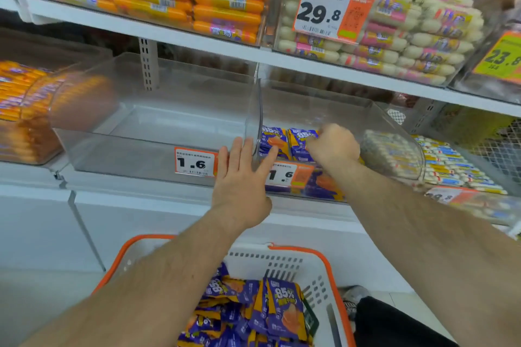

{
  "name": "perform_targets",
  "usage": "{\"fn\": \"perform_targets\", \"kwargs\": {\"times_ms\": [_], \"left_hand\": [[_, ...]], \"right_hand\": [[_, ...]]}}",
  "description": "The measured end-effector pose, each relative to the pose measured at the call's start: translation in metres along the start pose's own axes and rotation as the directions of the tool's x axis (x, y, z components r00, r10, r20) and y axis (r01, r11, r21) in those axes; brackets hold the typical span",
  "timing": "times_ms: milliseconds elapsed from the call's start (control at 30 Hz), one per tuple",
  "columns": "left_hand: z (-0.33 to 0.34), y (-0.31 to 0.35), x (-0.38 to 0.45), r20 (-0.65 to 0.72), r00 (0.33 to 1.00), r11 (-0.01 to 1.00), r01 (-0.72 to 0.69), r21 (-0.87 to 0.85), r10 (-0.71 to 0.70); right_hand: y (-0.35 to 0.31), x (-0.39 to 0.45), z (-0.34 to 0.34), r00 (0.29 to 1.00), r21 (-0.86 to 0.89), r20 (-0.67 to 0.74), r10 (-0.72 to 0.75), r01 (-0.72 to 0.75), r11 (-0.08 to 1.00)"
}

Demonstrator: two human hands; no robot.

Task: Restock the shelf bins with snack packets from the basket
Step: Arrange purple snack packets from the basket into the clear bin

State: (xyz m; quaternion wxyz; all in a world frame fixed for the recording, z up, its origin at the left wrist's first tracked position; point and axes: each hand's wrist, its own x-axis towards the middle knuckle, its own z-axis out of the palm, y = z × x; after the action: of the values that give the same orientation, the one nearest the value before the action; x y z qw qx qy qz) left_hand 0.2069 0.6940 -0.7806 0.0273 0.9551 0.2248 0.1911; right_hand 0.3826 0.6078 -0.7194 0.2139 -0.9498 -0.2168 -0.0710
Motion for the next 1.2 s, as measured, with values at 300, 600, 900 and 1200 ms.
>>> {"fn": "perform_targets", "kwargs": {"times_ms": [300,600,900,1200], "left_hand": [[0.078,-0.007,-0.152,0.523,0.845,0.803,0.39,-0.451,-0.116],[0.094,-0.008,-0.184,0.753,0.651,0.694,0.587,-0.416,-0.1],[0.095,-0.008,-0.191,0.788,0.609,0.668,0.623,-0.407,-0.087],[0.075,0.032,-0.184,0.837,0.544,0.297,0.79,-0.536,0.065]], "right_hand": [[0.042,-0.152,0.099,0.975,0.255,0.018,-0.22,0.208,0.944],[0.138,-0.244,0.213,0.617,-0.363,0.699,0.361,-0.128,0.923],[0.123,-0.25,0.211,0.512,-0.456,0.778,0.365,0.06,0.888],[0.034,-0.202,0.129,0.612,-0.158,0.786,0.092,0.055,0.986]]}}
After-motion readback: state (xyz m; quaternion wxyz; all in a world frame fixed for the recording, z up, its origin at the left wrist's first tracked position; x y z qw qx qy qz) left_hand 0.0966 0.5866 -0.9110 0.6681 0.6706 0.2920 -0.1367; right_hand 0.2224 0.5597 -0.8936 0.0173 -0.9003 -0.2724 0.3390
